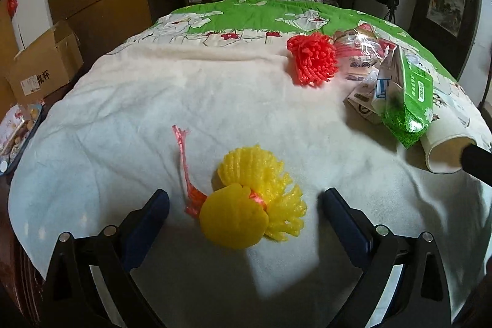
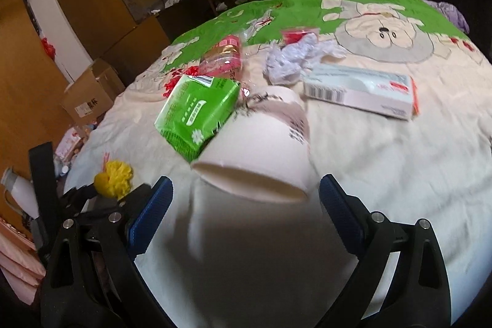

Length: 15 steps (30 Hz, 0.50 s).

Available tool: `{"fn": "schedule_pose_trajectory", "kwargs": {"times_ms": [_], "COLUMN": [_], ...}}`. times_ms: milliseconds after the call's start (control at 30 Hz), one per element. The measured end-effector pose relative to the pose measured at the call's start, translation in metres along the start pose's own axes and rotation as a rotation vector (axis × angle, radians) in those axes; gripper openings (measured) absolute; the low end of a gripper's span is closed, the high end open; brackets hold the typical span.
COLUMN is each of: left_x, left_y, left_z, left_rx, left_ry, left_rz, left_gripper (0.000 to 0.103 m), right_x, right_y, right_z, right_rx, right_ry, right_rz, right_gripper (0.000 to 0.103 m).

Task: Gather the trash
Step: 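Grasp the yellow pom-pom with the left tool while the right tool grasps the white paper cup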

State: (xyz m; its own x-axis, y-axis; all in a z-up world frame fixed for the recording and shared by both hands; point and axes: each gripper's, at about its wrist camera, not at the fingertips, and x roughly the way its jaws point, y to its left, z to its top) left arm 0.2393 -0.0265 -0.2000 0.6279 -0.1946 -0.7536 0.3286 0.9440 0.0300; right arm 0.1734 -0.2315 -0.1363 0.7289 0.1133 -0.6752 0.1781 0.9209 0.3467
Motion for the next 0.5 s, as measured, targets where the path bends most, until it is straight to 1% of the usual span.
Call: {"fn": "schedule_pose_trajectory", "kwargs": {"times_ms": [100, 233, 300, 333, 367, 500], "left_x": [-0.001, -0.002, -0.004, -0.004, -0.005, -0.005], "left_y": [0.000, -0.002, -0.002, -0.002, -0.002, -0.003], "left_z": [-0.001, -0.002, -0.004, -0.004, -0.004, -0.005], "left_rx": [0.004, 0.004, 0.004, 0.004, 0.004, 0.003], "left_ry": [-0.007, -0.013, -0.015, -0.016, -0.016, -0.015], "left_rz": [0.001, -0.004, -0.004, -0.005, -0.004, -0.005], "left_gripper": [0.099, 0.099, 0.098, 0.099, 0.099, 0.098], "right_x": [0.008, 0.025, 0.031, 0.031, 0.029, 0.010], "right_y": [0.006, 0.013, 0.014, 0.014, 0.012, -0.002], "right_z": [0.005, 0.008, 0.008, 0.008, 0.008, 0.005], "right_rx": [-0.003, -0.017, -0.034, -0.042, -0.044, -0.050], "right_ry": [0.004, 0.043, 0.048, 0.043, 0.033, -0.019], "right_rz": [-0.038, -0.093, -0.123, -0.135, -0.139, -0.180], "right_gripper": [0.094, 0.095, 0.095, 0.094, 0.086, 0.085]}}
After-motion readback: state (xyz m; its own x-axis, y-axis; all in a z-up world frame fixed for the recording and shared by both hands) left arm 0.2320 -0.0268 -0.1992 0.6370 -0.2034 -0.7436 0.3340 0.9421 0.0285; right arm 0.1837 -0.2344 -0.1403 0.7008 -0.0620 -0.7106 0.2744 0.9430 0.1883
